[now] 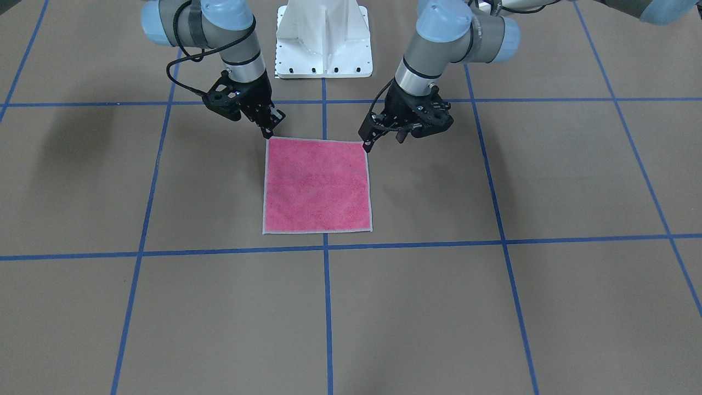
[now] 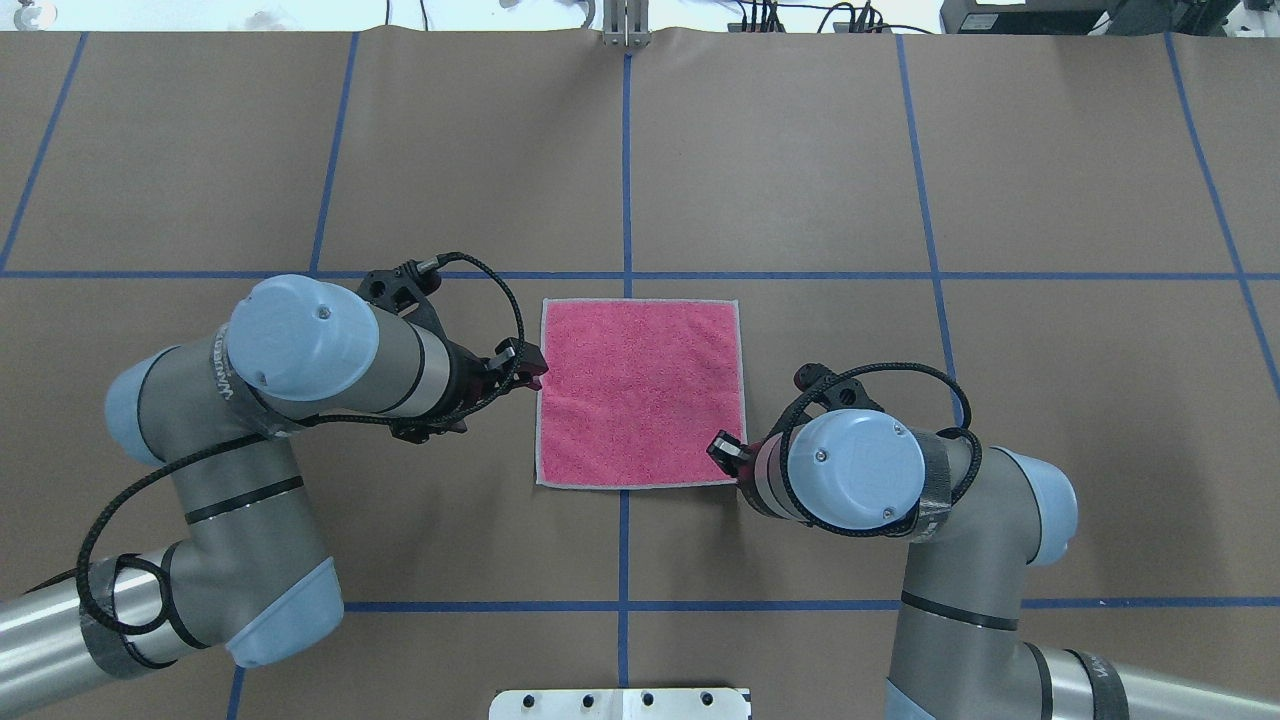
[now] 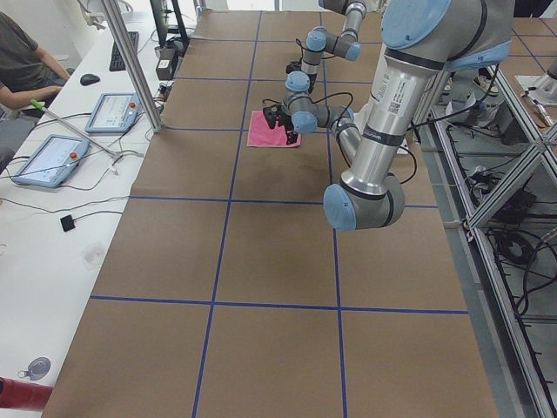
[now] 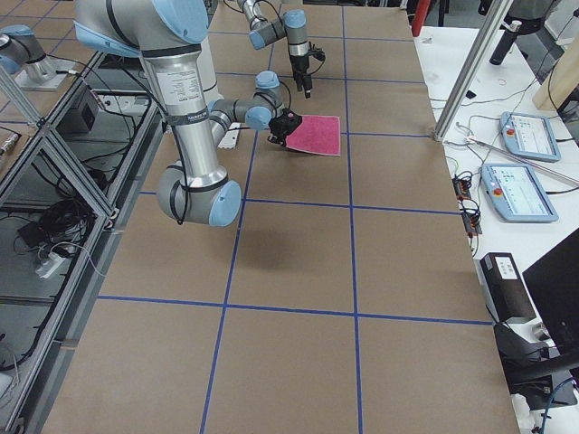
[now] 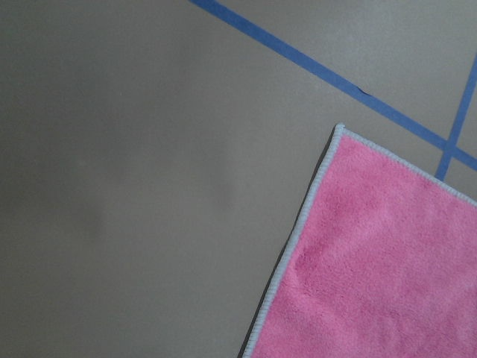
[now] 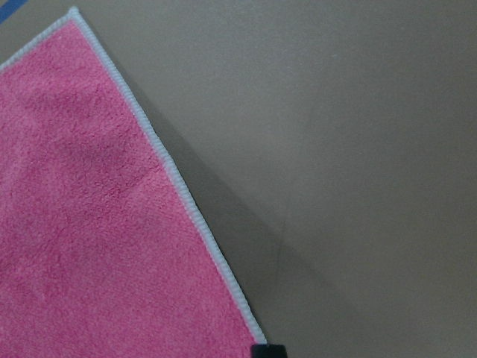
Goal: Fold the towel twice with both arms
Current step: 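Lower the left gripper to the towel's other near corner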
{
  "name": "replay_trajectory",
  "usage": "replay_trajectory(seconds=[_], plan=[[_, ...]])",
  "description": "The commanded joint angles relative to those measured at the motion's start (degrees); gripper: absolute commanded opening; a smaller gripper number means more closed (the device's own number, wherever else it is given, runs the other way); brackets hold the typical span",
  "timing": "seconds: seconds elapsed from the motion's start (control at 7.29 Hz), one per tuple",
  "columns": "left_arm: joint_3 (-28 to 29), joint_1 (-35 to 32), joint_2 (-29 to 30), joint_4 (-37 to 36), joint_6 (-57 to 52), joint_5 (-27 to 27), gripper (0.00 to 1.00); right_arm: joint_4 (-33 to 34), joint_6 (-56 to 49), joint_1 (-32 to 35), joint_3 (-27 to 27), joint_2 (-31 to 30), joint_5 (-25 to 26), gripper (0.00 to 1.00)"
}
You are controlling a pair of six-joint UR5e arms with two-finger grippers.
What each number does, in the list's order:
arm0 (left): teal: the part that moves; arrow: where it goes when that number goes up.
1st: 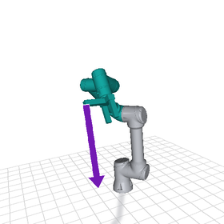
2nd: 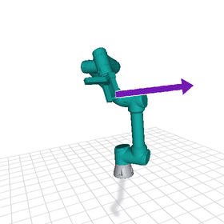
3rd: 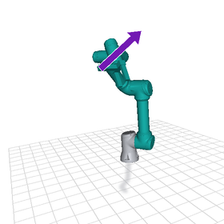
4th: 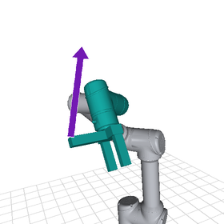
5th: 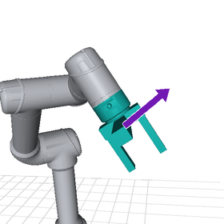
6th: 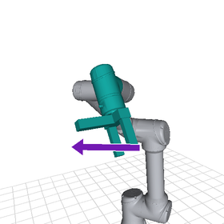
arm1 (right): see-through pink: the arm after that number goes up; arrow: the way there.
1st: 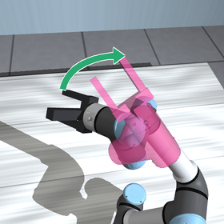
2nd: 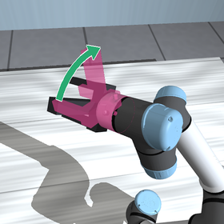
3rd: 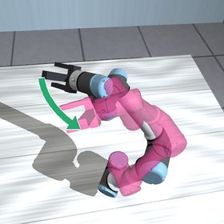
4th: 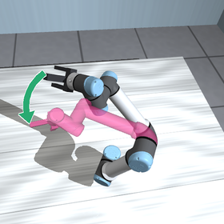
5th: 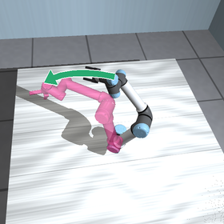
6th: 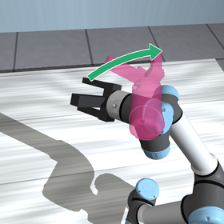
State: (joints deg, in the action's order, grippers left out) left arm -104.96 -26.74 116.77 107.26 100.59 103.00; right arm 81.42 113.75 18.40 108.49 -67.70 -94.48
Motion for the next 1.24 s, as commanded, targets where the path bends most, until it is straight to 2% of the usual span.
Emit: replay_trajectory(seconds=[0.0,0.14,0.55,1.1], plan=[[0.28,4.74,0.22,-0.12,1.53,-4.27,0.94,-0.12,0.07,-0.21,-0.38,0.02,0.08,0.00],[0.63,7.11,-0.04,-0.12,1.54,-7.61,0.89,-0.21,0.16,-0.30,-0.47,0.02,0.08,0.00],[2.48,8.37,0.22,-0.12,1.54,-7.90,0.74,-0.48,0.07,-0.39,-0.65,0.28,0.00,0.00],[3.27,8.37,0.65,-0.12,1.54,-7.90,0.63,-0.56,-0.02,-0.39,-0.56,0.11,-0.18,0.00]])
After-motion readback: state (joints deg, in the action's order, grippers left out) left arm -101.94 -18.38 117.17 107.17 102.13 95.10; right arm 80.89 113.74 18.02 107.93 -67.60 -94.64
